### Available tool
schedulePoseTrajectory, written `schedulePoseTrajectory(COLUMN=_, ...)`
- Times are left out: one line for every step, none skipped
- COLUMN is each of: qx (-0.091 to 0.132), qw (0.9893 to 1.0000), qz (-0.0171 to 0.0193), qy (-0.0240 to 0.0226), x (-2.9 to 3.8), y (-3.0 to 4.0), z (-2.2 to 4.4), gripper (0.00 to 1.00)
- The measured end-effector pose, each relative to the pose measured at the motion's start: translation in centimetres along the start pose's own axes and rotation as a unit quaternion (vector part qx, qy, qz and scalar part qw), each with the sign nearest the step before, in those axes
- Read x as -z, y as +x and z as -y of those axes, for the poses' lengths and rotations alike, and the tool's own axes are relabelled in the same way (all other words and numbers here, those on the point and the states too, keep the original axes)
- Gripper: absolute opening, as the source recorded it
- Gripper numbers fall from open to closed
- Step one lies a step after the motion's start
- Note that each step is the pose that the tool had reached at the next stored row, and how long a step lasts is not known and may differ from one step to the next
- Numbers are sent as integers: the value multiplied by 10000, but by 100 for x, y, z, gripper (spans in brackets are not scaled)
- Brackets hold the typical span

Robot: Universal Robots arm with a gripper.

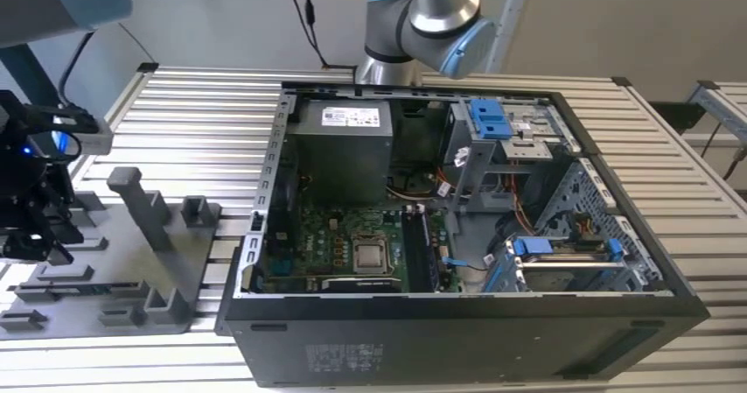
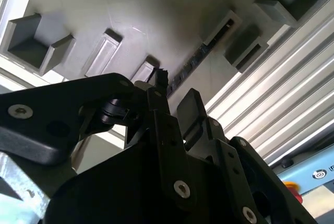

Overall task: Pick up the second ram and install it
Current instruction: 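Pick up the second ram and move it above second insertion slot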

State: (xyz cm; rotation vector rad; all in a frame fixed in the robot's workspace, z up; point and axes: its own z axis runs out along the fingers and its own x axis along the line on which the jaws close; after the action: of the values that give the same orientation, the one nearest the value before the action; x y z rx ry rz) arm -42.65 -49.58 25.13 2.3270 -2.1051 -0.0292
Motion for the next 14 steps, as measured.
schedulePoseTrajectory(qx=1, qw=10000, qz=0, qy=0, x=-8, y=0, z=0, gripper=36)
schedulePoseTrajectory(qx=1, qw=10000, qz=0, qy=0, x=-15, y=0, z=0, gripper=36)
schedulePoseTrajectory(qx=1, qw=10000, qz=0, qy=0, x=-21, y=0, z=0, gripper=36)
schedulePoseTrajectory(qx=2, qw=10000, qz=0, qy=0, x=-27, y=1, z=0, gripper=36)
schedulePoseTrajectory(qx=1, qw=10000, qz=0, qy=0, x=-34, y=0, z=0, gripper=36)
schedulePoseTrajectory(qx=2, qw=10000, qz=0, qy=0, x=-41, y=1, z=1, gripper=36)
schedulePoseTrajectory(qx=2, qw=10000, qz=-1, qy=-1, x=-48, y=1, z=1, gripper=36)
schedulePoseTrajectory(qx=1, qw=10000, qz=-1, qy=-9, x=-56, y=0, z=0, gripper=36)
schedulePoseTrajectory(qx=1, qw=10000, qz=-2, qy=-23, x=-62, y=0, z=1, gripper=36)
schedulePoseTrajectory(qx=1, qw=10000, qz=-3, qy=-51, x=-67, y=1, z=1, gripper=36)
schedulePoseTrajectory(qx=1, qw=10000, qz=-6, qy=-78, x=-73, y=1, z=2, gripper=36)
schedulePoseTrajectory(qx=1, qw=10000, qz=-7, qy=-99, x=-81, y=1, z=2, gripper=36)
schedulePoseTrajectory(qx=1, qw=9999, qz=-8, qy=-117, x=-88, y=1, z=2, gripper=36)
schedulePoseTrajectory(qx=1, qw=9999, qz=-8, qy=-120, x=-92, y=1, z=2, gripper=36)
